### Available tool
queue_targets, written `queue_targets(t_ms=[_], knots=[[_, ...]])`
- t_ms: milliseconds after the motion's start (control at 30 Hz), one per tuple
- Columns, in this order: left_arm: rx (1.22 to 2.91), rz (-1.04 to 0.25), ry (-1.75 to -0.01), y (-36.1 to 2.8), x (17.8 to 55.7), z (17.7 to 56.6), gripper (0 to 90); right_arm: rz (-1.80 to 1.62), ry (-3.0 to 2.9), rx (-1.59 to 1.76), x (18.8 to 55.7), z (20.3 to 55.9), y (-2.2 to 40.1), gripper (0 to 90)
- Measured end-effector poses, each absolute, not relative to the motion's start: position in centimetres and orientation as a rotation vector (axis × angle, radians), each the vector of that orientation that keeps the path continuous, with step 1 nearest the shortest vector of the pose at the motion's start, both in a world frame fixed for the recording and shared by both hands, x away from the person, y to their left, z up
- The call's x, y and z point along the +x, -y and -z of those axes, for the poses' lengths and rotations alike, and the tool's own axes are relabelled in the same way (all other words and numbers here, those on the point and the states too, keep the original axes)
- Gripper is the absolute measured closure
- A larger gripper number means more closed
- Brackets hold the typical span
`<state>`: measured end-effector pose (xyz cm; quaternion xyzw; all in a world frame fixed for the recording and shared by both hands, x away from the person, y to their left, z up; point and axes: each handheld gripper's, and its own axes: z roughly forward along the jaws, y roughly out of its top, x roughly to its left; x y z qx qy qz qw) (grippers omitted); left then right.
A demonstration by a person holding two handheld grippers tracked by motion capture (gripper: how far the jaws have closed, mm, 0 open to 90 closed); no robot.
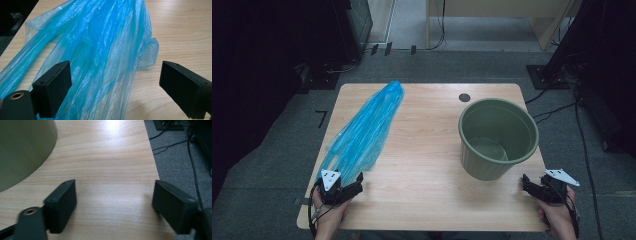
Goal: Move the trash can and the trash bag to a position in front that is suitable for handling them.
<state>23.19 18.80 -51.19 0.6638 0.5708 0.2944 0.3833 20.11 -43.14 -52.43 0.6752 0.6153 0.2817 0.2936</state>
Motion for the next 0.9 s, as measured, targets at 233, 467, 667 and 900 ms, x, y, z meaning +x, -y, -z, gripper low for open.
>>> queue_targets(t_ms=[233, 467, 667, 900], knots=[[1.682, -0.824, -1.461, -18.5, 22.9, 51.0, 10.1, -0.838, -1.519, 1.801, 20.4, 51.6, 43.7, 45.0], [1.665, -0.791, -1.448, -17.7, 22.5, 50.3, 10.1, -0.838, -1.412, 1.736, 22.8, 49.0, 44.1, 59.5], [1.615, -0.765, -1.489, -17.6, 22.4, 49.5, 10.7, -1.052, -1.421, 1.691, 25.6, 48.0, 43.6, 59.7], [1.563, -0.745, -1.491, -17.3, 22.8, 48.2, 12.4, -1.067, -1.513, 1.597, 26.4, 47.6, 41.7, 64.1]])
